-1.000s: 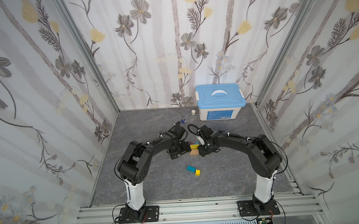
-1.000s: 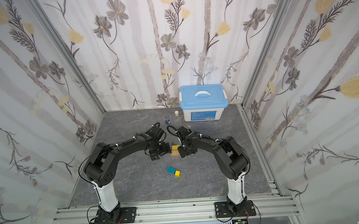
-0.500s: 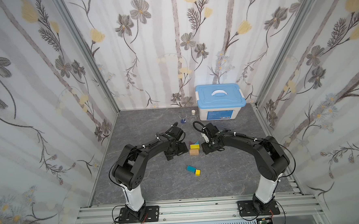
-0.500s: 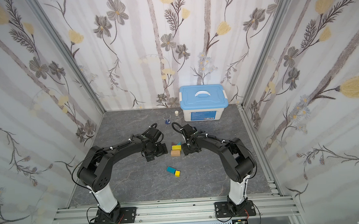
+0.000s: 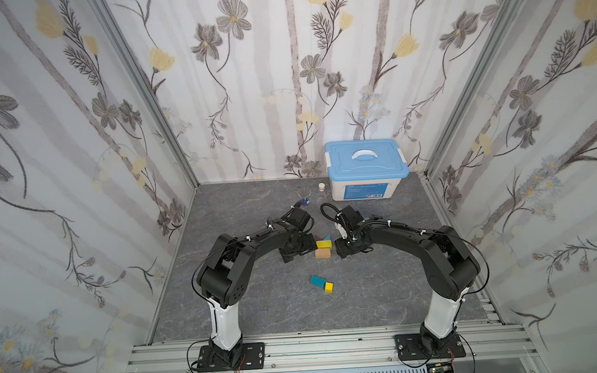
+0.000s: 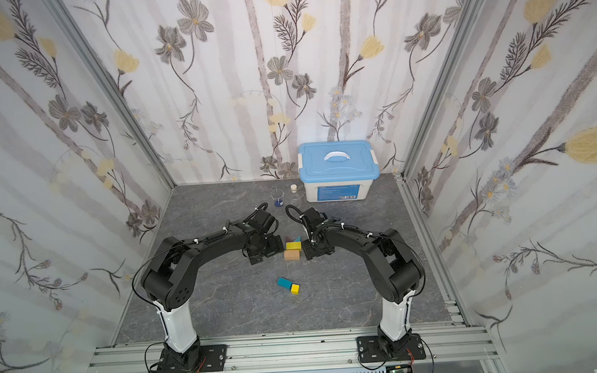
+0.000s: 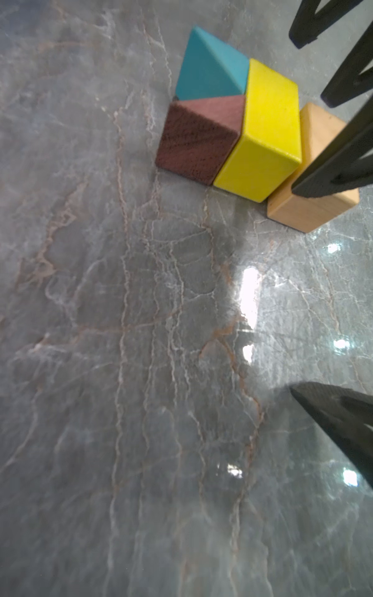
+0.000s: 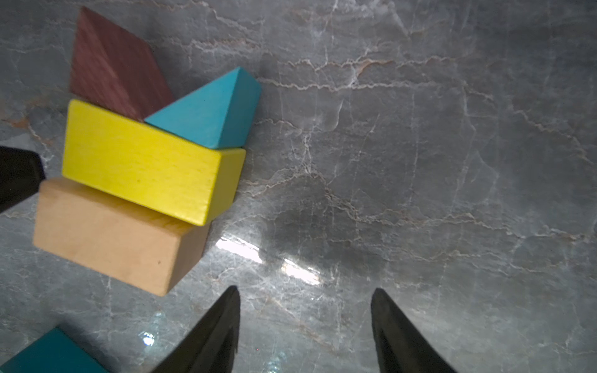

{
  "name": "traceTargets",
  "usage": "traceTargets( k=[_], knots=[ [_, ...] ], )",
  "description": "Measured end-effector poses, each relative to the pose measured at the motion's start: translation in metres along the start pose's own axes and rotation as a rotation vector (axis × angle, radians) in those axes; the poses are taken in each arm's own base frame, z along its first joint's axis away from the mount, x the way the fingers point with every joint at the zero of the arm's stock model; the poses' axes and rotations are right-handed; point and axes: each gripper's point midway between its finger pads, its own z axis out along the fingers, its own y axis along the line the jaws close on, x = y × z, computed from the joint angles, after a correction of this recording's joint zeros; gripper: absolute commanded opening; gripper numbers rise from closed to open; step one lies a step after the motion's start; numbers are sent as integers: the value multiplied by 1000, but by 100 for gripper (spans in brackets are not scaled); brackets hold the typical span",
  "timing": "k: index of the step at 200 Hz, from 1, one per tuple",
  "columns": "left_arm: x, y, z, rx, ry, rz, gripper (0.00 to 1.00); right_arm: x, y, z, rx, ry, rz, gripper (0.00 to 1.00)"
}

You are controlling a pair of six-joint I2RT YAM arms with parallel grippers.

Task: Assemble a carrot with building blocks
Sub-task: Assemble the building block at the center of the board.

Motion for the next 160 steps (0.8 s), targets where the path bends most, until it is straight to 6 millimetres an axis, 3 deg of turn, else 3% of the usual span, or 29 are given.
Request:
traceTargets(
  k=[96,160],
  knots=[
    [1,-2,-3,2,-2,28,92,0,1,0,-5,2,0,64],
    [18,6,-8,-37,64,73,99,2,1,1,-4,4,0,69]
  ],
)
